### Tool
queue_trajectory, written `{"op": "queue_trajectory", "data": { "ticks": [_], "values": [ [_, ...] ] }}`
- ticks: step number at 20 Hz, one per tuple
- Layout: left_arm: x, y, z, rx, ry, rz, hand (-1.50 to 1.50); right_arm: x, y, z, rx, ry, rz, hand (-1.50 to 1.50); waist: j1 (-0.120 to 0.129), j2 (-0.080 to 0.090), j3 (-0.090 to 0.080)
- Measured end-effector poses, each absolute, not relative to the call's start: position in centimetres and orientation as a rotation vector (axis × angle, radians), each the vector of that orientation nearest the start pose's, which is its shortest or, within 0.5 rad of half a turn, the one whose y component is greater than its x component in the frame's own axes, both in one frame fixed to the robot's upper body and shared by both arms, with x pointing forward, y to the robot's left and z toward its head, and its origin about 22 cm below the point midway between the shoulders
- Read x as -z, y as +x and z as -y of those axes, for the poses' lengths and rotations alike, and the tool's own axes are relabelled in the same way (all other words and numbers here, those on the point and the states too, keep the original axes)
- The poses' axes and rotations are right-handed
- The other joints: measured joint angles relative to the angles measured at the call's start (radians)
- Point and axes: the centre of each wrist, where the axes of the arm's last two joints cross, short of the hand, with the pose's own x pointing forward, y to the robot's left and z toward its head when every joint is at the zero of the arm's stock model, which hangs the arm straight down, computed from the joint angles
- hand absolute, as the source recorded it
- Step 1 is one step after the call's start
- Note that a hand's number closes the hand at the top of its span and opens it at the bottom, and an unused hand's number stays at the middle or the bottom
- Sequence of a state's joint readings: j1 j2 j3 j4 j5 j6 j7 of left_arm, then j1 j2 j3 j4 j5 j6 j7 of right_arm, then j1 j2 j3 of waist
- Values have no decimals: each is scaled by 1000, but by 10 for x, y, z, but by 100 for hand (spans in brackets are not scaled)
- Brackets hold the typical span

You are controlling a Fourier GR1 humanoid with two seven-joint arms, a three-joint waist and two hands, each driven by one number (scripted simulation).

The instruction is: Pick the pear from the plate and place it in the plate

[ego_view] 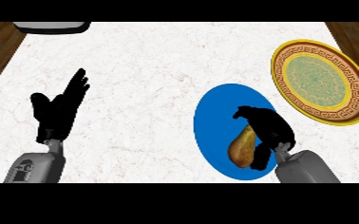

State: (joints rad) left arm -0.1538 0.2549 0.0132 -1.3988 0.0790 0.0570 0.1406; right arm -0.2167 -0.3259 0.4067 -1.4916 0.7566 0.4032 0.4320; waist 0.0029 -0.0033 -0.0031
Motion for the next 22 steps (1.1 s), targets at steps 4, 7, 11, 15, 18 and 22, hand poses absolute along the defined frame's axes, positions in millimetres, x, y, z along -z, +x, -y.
{"op": "queue_trajectory", "data": {
  "ticks": [4,7,11,15,18,22],
  "values": [
    [-17,281,-293,82,176,1404,0,-26,274,194,-1381,-573,971,150,-2,-2,-2],
    [-22,278,-291,80,170,1402,0,-20,270,195,-1369,-570,1001,150,-2,-4,-4],
    [-17,285,-288,83,178,1402,0,-20,272,186,-1354,-594,1032,150,-6,-4,-6],
    [-18,287,-284,82,179,1406,0,-26,279,176,-1288,-707,1101,150,-2,-1,-2],
    [-16,290,-281,92,158,1414,0,-37,308,160,-1121,-797,1121,150,17,8,1],
    [-22,292,-278,109,146,1424,0,-63,348,151,-878,-948,1157,150,40,15,3]
  ]
}}
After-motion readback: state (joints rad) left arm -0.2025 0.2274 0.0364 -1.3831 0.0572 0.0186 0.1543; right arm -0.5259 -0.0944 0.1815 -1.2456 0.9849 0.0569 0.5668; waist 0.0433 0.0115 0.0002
